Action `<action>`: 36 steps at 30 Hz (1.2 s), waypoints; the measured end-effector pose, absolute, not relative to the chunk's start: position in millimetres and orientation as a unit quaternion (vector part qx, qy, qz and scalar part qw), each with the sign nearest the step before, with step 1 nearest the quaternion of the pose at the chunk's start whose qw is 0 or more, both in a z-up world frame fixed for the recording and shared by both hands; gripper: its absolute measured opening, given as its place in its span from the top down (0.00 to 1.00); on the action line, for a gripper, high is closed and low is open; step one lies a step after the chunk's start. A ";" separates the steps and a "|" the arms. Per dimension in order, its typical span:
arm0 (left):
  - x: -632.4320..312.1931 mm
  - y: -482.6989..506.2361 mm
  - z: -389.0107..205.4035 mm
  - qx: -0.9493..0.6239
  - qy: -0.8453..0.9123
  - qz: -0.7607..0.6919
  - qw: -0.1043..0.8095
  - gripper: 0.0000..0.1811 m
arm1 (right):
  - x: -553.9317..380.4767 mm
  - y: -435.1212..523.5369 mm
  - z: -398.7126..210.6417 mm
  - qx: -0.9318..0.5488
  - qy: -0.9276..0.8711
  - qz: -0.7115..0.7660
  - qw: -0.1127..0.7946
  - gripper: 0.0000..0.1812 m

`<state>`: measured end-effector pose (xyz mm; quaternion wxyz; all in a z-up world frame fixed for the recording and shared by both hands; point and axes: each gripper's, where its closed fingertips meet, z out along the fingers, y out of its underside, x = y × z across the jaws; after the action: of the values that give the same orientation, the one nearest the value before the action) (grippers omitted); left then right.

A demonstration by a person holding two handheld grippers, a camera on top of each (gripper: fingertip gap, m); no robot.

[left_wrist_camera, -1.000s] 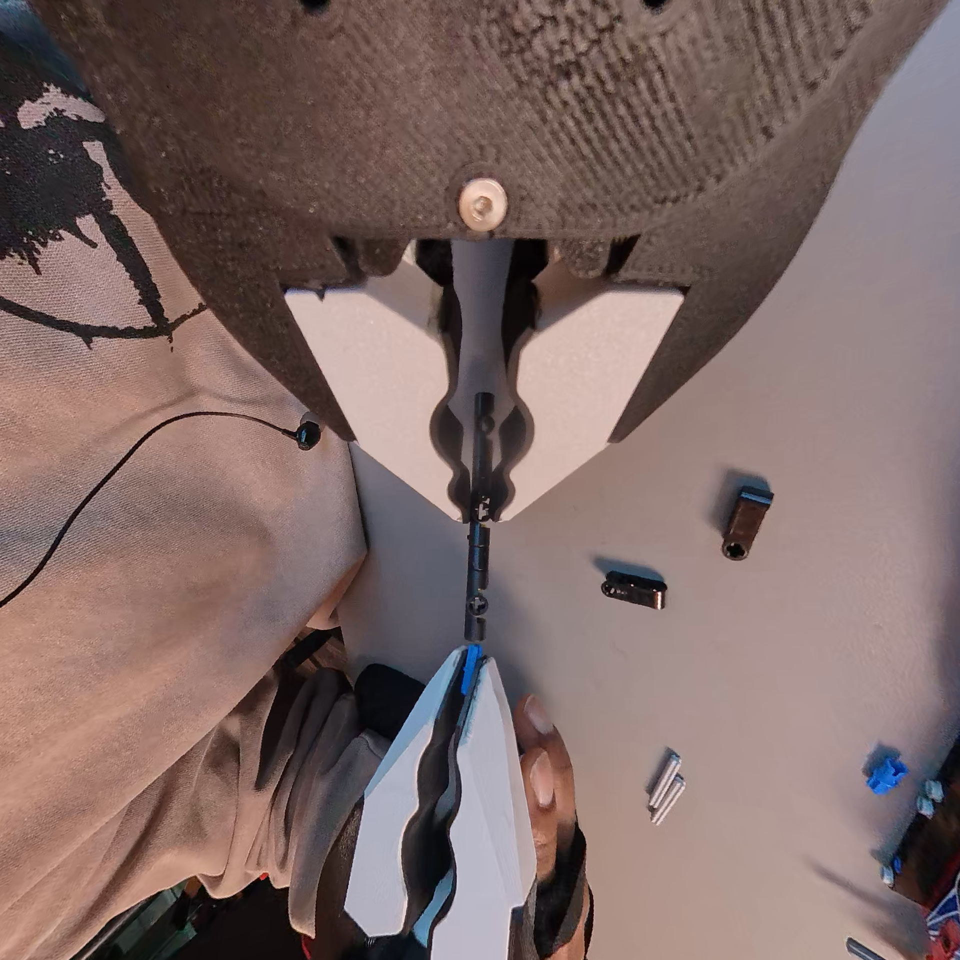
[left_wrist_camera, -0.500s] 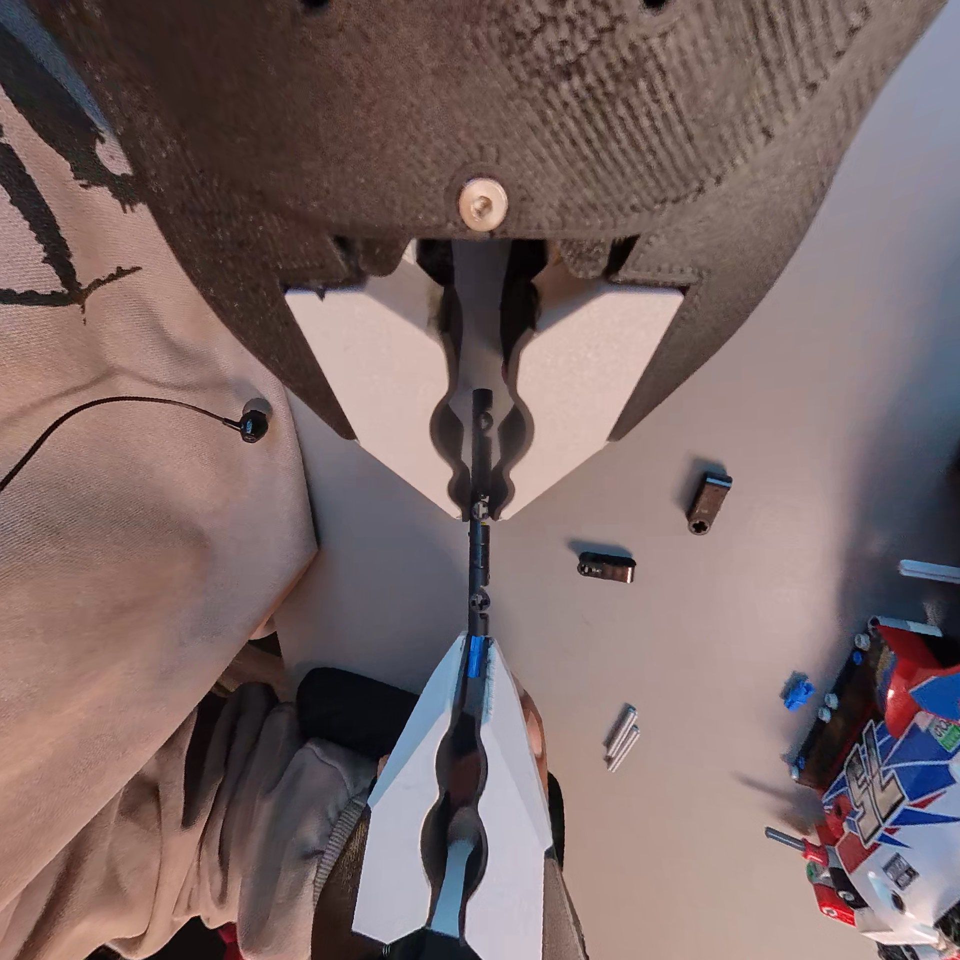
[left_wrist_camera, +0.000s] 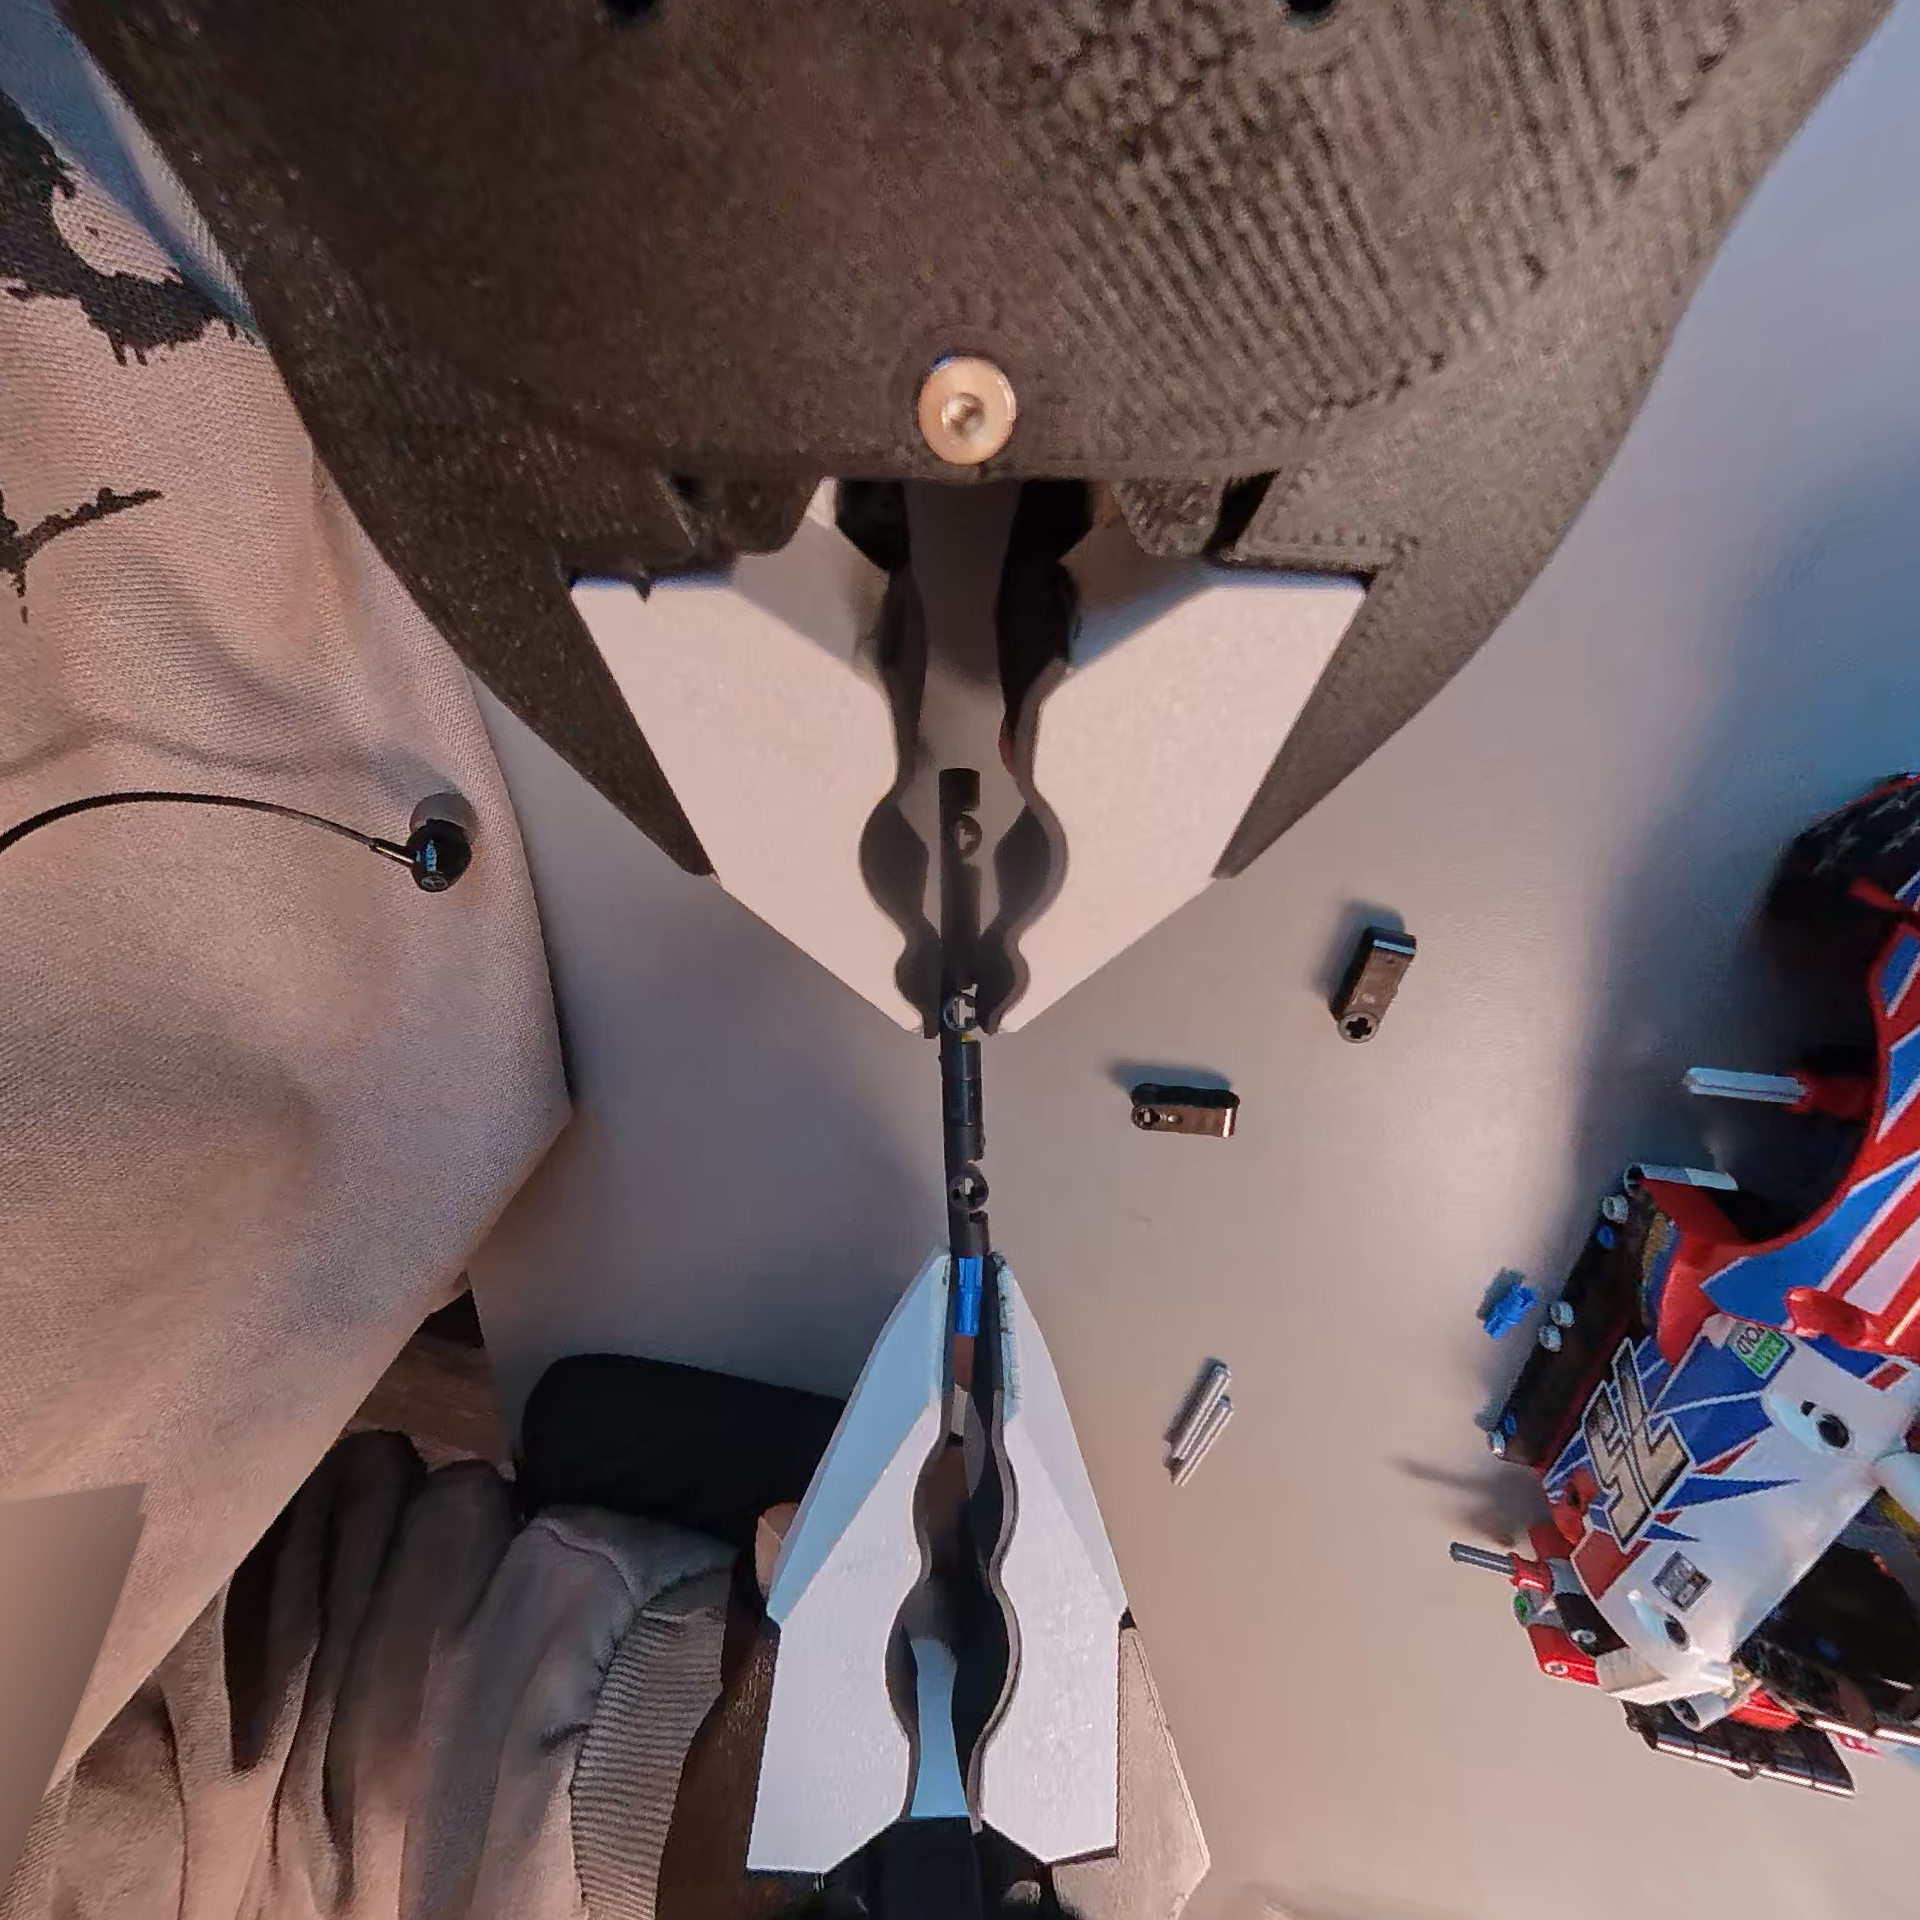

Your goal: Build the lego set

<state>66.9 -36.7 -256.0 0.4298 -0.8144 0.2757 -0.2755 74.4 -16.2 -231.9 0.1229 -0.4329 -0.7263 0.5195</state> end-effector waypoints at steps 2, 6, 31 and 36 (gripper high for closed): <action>66.9 -36.9 -255.5 -0.814 0.277 -0.272 0.433 0.99 | 74.6 -16.1 -232.6 -0.437 -0.725 0.518 0.124 0.99; 67.9 -38.2 -254.6 -0.811 0.281 -0.270 0.436 0.99 | 75.3 -17.2 -232.1 -0.442 -0.720 0.520 0.128 0.99; 65.1 -37.4 -254.4 -0.811 0.279 -0.268 0.439 0.98 | 79.1 -13.3 -224.3 -0.418 -0.739 0.504 0.159 0.99; 67.7 -40.1 -250.5 -0.802 0.284 -0.277 0.447 0.98 | 81.1 -16.4 -221.6 -0.424 -0.727 0.521 0.144 0.99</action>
<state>67.7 -40.1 -250.5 0.4465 -0.8021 0.2841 -0.2767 81.1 -16.4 -221.6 0.1436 -0.4241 -0.7269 0.5207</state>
